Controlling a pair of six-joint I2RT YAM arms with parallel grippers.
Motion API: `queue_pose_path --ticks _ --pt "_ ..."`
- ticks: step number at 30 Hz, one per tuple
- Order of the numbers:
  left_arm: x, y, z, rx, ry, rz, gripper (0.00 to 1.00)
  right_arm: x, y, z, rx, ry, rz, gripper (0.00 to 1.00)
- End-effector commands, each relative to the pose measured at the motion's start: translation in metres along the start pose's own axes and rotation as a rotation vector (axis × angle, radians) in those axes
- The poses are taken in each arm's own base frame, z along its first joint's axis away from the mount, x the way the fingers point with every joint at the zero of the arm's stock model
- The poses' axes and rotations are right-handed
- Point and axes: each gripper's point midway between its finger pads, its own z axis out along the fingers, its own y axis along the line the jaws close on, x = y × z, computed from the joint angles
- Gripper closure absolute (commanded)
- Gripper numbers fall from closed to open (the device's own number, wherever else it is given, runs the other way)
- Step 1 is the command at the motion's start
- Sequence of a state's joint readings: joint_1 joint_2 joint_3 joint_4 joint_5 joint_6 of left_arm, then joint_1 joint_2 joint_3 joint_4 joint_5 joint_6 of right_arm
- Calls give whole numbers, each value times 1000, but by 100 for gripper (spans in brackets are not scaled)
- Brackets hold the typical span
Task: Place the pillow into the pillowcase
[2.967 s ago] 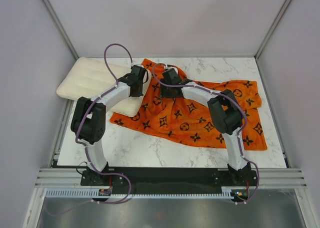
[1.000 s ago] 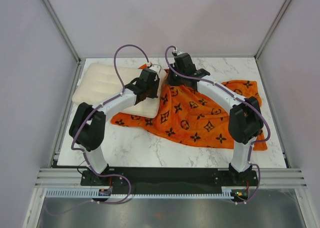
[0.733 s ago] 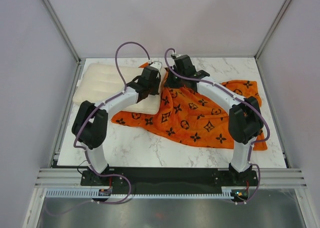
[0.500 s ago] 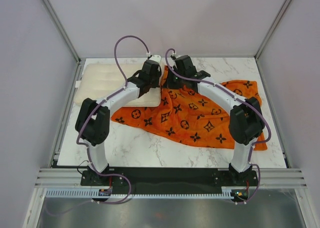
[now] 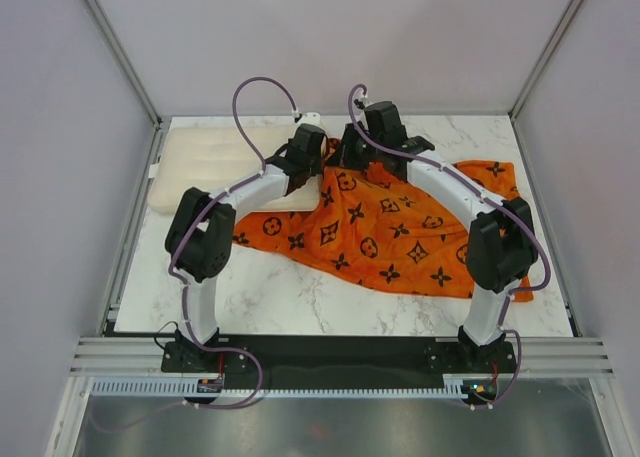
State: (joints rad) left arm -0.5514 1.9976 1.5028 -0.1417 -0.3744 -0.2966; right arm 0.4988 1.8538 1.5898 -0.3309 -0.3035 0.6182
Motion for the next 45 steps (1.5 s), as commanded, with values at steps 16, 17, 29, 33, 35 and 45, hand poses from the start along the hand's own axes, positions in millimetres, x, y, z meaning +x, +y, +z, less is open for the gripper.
queue_pose_path --ticks 16,17,29,33,35,45 --pt "28 -9 -56 115 47 -91 98 -65 0 6 -85 -111 72 100" --pt "27 -11 -64 127 39 -88 98 -67 1 6 -88 -116 69 100" --pt "48 -56 -129 425 123 -27 98 -56 -5 6 -68 -90 -6 100" --pt "54 -80 -131 549 160 -58 98 -42 6 6 -77 -56 -44 100" --pt "52 -85 -135 576 159 -64 98 -30 12 8 -77 -37 -59 100" --pt "38 -6 -143 247 114 10 33 10 -34 11 81 11 -76 100"
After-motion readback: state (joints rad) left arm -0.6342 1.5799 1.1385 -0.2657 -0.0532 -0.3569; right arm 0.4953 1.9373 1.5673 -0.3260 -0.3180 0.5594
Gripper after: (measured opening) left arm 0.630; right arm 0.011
